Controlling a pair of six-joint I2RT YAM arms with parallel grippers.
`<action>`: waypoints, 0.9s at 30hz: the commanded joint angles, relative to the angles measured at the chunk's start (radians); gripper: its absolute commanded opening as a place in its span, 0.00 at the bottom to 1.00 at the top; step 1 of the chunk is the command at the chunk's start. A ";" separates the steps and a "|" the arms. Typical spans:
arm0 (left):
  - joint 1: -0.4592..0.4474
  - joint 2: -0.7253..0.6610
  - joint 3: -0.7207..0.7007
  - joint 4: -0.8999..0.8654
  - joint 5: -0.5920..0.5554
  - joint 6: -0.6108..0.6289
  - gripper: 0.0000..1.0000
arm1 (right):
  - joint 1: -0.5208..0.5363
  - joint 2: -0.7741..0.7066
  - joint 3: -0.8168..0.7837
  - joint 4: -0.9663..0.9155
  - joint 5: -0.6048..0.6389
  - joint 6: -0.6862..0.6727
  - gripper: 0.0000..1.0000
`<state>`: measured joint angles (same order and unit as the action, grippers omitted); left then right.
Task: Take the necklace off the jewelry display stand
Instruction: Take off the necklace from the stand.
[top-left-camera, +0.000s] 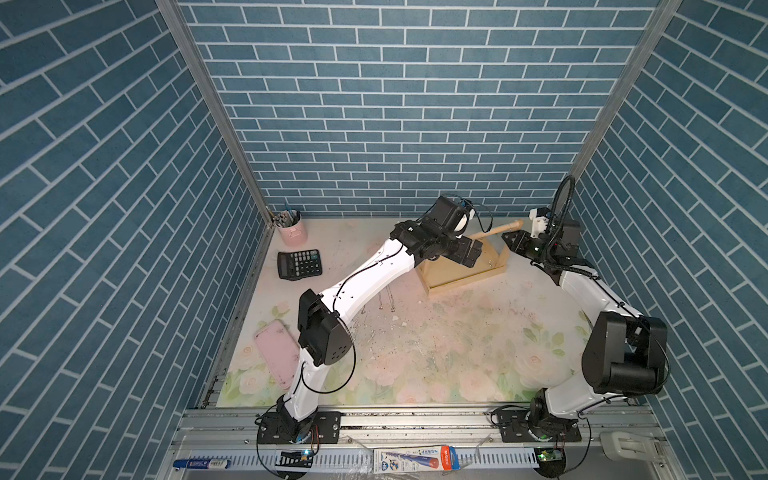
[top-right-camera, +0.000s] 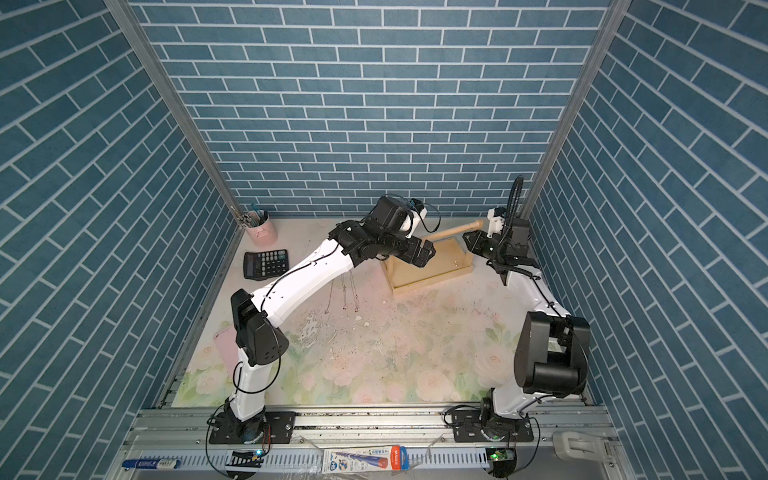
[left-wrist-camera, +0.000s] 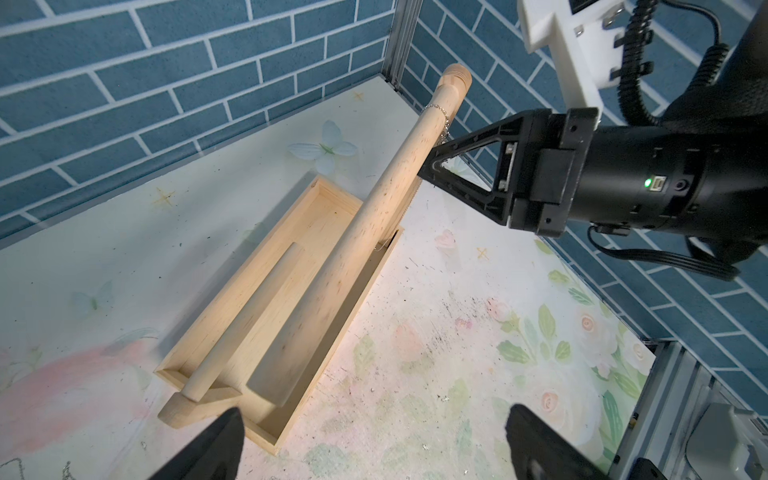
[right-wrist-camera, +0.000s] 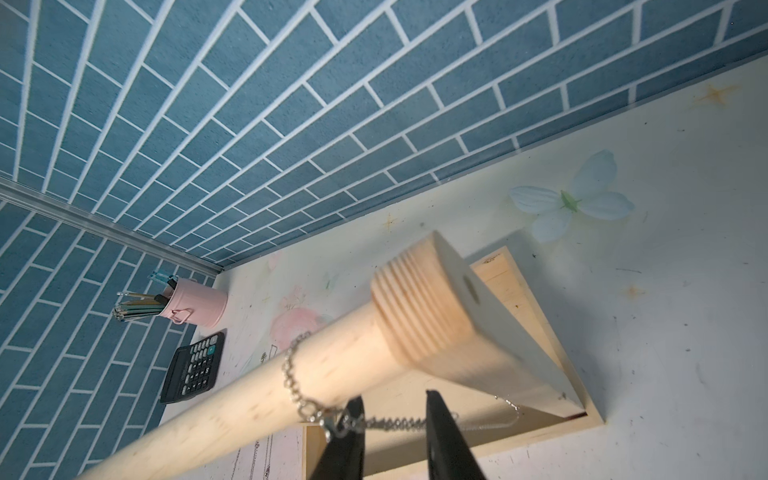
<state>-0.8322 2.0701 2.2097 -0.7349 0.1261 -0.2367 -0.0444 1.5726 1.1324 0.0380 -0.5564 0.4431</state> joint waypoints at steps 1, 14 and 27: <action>0.012 -0.040 -0.016 0.013 0.020 -0.018 0.99 | 0.009 0.000 0.027 0.028 0.028 -0.034 0.18; 0.028 -0.055 -0.060 0.040 0.037 -0.051 0.99 | 0.030 -0.027 0.023 0.010 0.048 -0.060 0.00; 0.061 -0.114 -0.154 0.092 0.069 -0.108 0.99 | 0.089 -0.077 0.023 -0.042 0.076 -0.083 0.00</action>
<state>-0.7822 1.9930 2.0792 -0.6689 0.1810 -0.3229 0.0284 1.5398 1.1324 0.0128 -0.4934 0.3985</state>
